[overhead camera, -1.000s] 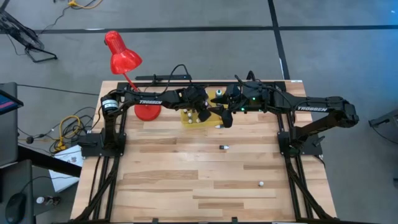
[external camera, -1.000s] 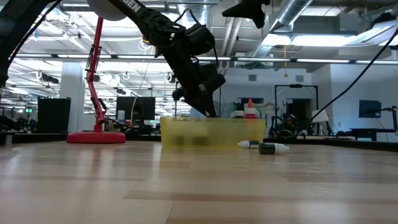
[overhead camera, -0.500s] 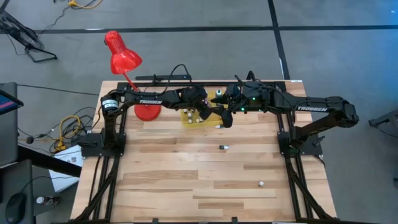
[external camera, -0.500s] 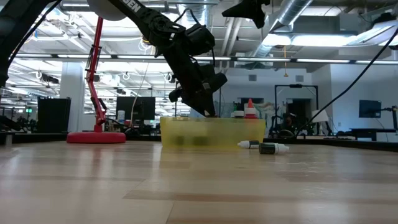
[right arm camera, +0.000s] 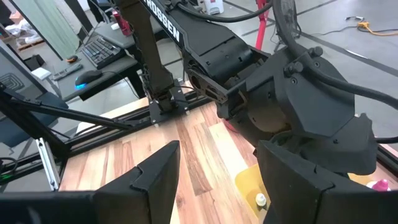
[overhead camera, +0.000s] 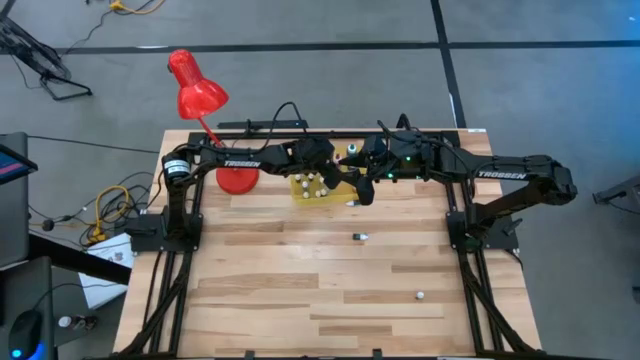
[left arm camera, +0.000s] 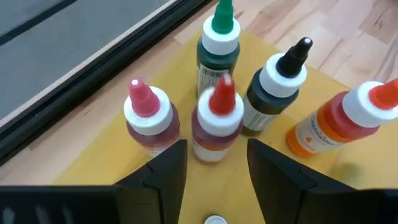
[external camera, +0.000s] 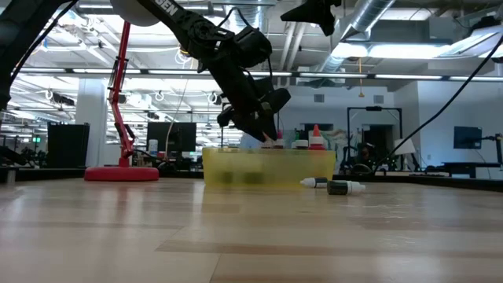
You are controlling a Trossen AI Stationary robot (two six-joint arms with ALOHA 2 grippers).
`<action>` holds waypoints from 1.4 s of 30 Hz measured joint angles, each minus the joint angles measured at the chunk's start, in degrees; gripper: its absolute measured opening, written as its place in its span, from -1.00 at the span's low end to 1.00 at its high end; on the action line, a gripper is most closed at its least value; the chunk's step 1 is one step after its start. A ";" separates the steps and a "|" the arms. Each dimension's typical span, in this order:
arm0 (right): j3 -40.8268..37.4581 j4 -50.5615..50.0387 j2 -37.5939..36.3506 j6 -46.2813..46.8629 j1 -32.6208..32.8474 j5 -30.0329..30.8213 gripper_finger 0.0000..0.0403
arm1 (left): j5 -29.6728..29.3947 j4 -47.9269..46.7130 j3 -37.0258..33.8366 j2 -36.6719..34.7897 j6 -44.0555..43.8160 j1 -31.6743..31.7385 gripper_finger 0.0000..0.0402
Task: Pick & Place food coloring
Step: Put the large red food coloring bottle into the yellow bin, then put the small green food coloring bottle into the yellow bin
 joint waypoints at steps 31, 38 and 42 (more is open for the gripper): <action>-0.02 0.03 0.00 0.00 -0.02 0.00 0.02 | -4.32 -36.89 -1.53 -23.24 7.15 -21.49 -0.21; -0.02 0.03 0.00 0.00 0.00 0.00 0.02 | -0.93 -38.93 -1.56 -24.24 0.69 -30.37 -0.21; -0.02 0.02 0.00 0.00 -0.01 0.00 0.02 | -3.18 -38.68 -3.55 -24.24 -3.12 -35.99 -0.21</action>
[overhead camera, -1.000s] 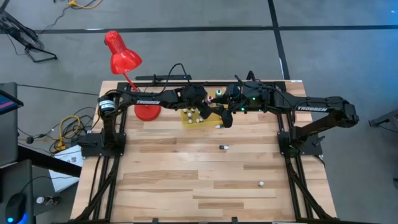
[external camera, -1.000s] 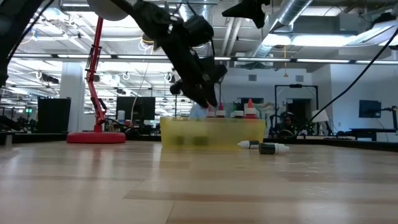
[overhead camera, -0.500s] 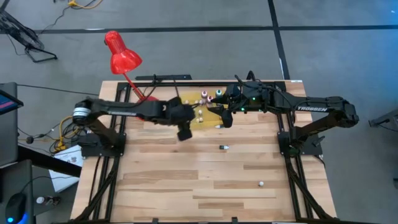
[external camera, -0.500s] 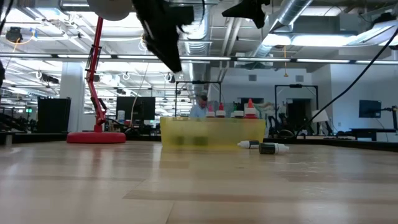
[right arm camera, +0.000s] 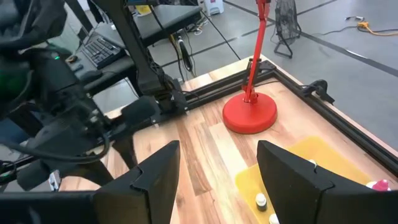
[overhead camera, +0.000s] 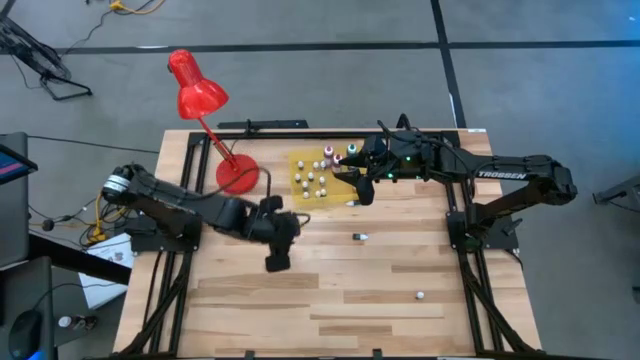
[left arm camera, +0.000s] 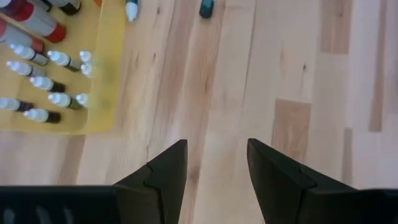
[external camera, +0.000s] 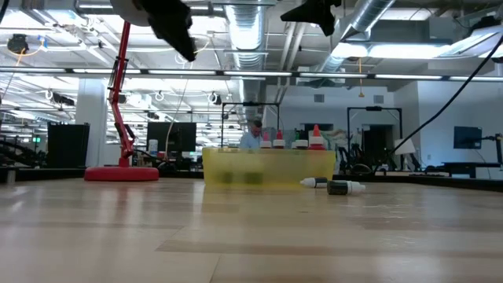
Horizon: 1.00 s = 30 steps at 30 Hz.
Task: Pick & Place food coloring
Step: Put the small green food coloring bottle into the yellow bin
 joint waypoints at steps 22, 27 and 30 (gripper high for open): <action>-0.02 4.28 0.00 0.00 -0.16 0.33 0.02 | -12.27 22.78 -30.49 -21.20 -8.64 -9.53 -0.21; 0.00 7.37 0.00 0.00 -0.87 0.44 0.02 | -12.99 40.57 -41.83 -26.40 -1.77 -9.63 -0.21; 0.00 7.23 0.04 -0.02 -0.66 -0.07 0.02 | -12.93 51.67 -47.31 -26.61 2.50 -9.58 -0.21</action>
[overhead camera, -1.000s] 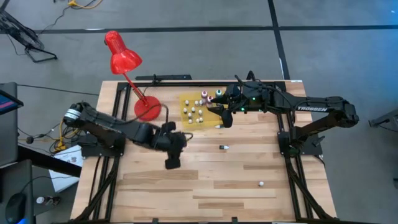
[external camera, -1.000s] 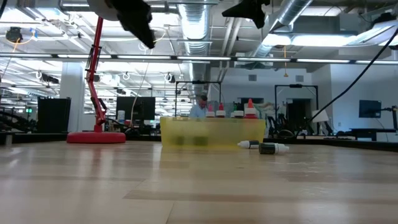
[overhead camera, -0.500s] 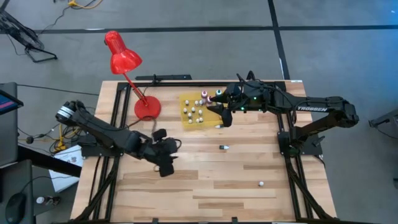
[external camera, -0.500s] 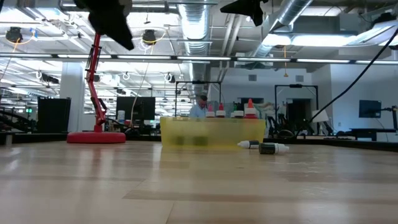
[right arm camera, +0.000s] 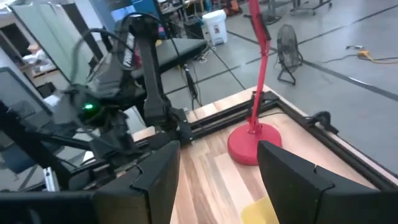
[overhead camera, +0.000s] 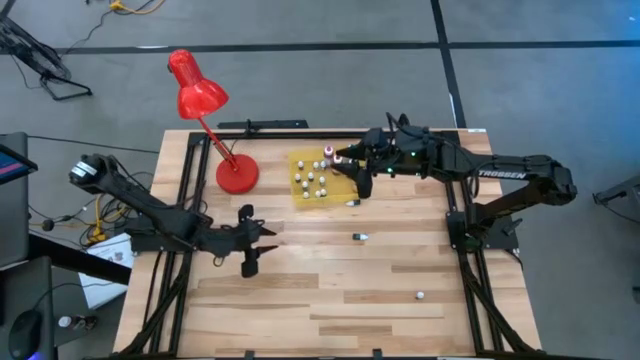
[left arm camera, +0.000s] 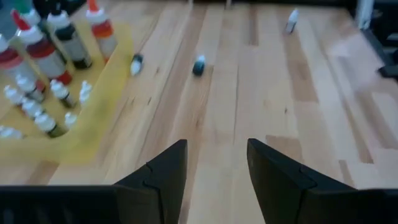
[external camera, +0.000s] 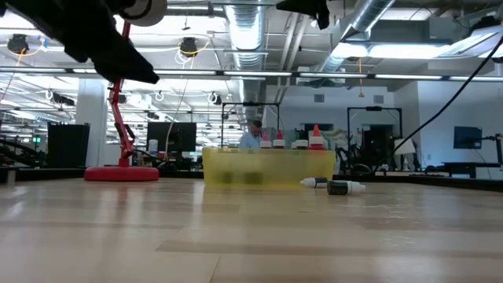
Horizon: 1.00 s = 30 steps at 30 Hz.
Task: Pick & Place food coloring
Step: Put the small green food coloring bottle into the yellow bin
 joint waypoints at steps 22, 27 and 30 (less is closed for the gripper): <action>-0.38 -31.63 7.21 -7.61 5.73 -19.44 0.02 | -6.00 12.61 -4.15 4.18 -6.82 6.41 -0.21; -5.93 -31.54 7.40 -17.22 10.12 -17.59 0.02 | -4.60 13.14 -4.15 4.18 -7.20 8.54 -0.21; -9.50 -31.87 7.40 -18.84 11.87 -16.49 0.01 | -2.92 13.36 -4.15 4.18 -7.51 8.95 -0.21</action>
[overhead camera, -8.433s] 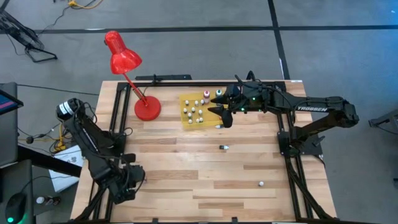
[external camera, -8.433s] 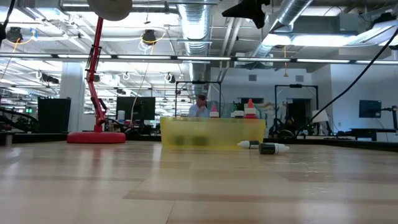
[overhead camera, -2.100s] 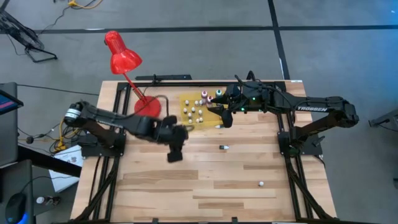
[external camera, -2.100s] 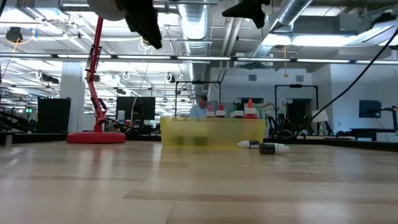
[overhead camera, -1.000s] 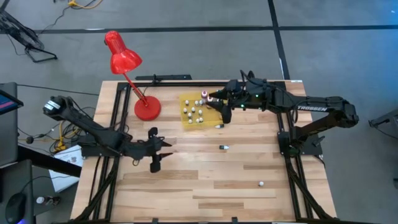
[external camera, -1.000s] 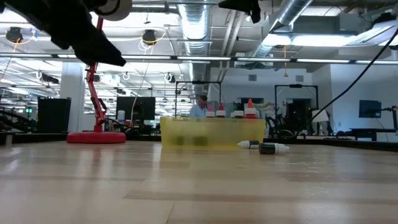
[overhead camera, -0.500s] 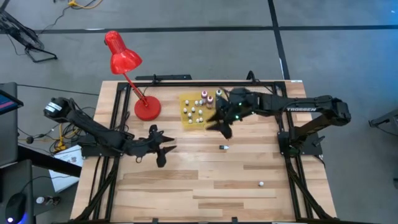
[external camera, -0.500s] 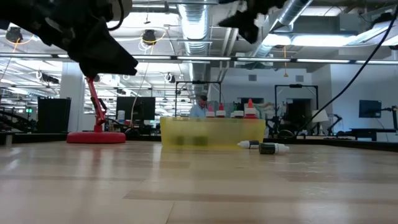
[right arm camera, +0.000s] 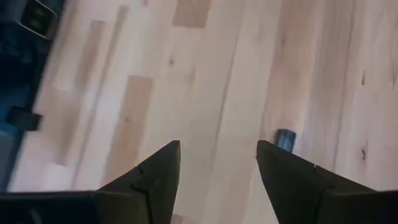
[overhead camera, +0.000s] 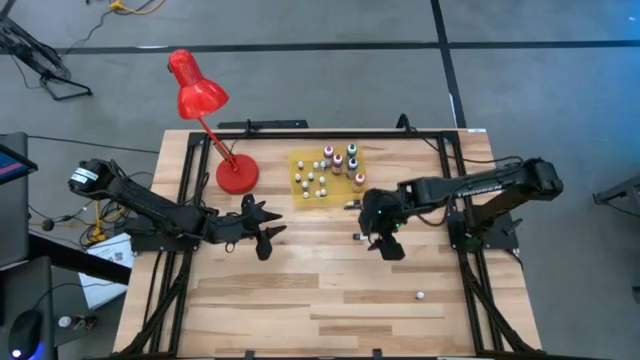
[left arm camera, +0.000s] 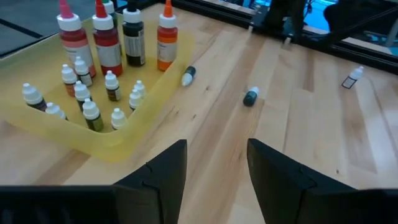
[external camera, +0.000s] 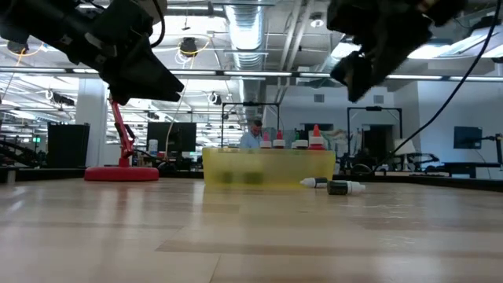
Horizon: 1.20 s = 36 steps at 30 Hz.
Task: Pick & Place food coloring
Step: Put the small green food coloring bottle into the yellow bin
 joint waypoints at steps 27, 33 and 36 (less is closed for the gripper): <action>-23.24 32.11 -0.08 15.50 -1.43 13.85 -0.04 | -0.22 0.65 0.00 0.00 -1.73 -0.02 -0.21; -23.26 35.11 4.61 15.03 -1.07 14.02 0.10 | -0.22 0.57 0.02 0.00 -1.73 -0.02 -0.21; -23.22 35.61 7.89 14.90 -0.77 13.87 0.11 | -0.22 0.47 0.02 0.00 -1.73 -0.02 -0.21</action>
